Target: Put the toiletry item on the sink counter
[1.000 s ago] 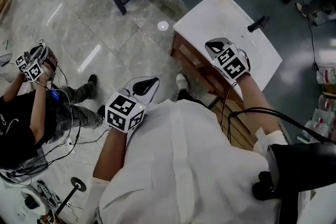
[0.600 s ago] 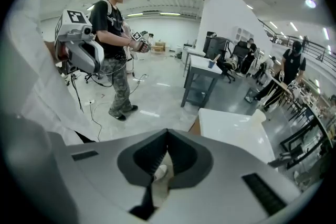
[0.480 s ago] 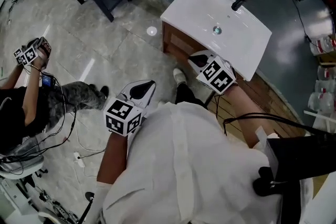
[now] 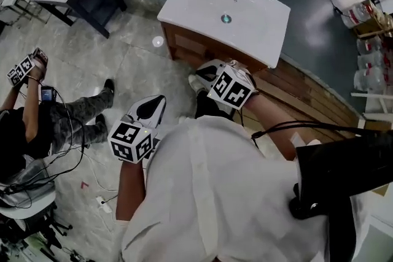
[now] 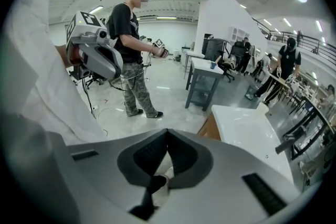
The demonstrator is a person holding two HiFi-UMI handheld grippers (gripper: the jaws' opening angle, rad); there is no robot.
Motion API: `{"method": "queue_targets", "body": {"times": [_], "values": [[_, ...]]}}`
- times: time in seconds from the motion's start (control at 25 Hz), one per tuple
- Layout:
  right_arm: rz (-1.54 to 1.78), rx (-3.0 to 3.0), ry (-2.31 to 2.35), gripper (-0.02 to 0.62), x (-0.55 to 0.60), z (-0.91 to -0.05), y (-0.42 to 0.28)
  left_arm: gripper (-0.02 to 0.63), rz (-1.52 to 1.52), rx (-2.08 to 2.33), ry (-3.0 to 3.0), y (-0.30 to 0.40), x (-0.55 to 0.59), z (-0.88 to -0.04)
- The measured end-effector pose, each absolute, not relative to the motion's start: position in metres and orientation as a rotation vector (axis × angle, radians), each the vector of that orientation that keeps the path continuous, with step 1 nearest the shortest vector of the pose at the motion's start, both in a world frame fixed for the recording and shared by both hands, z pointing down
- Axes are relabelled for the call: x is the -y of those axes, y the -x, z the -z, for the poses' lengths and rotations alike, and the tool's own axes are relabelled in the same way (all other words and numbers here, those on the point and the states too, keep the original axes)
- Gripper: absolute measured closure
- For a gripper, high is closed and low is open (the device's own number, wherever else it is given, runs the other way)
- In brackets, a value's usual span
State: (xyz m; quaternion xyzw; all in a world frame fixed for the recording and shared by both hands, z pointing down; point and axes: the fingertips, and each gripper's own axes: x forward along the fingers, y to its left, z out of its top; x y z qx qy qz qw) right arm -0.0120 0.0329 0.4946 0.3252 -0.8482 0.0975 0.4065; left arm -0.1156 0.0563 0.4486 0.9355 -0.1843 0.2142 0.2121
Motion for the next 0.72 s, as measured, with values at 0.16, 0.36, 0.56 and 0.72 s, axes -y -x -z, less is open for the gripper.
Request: {"method": "queue_targets", "body": {"times": [0.16,0.36,0.56,0.72], "values": [[-0.244,2.157,-0.808,0.59,-0.041,-0.496,0.018,0.6,-0.616,0.5,-2.597,0.113,-0.06,-0.452],[-0.231,2.171,-0.798,0.59,-0.045,-0.493,0.024,0.6,-0.613,0.491,-2.608,0.111,-0.06,-0.45],[-0.214,2.182,-0.788,0.59,-0.048,-0.491,0.03,0.6,-0.614,0.483,-2.611,0.109,-0.062,-0.45],[-0.211,2.183,-0.783,0.591,-0.046,-0.488,0.03,0.6,-0.617,0.479,-2.611,0.107,-0.059,-0.449]]}}
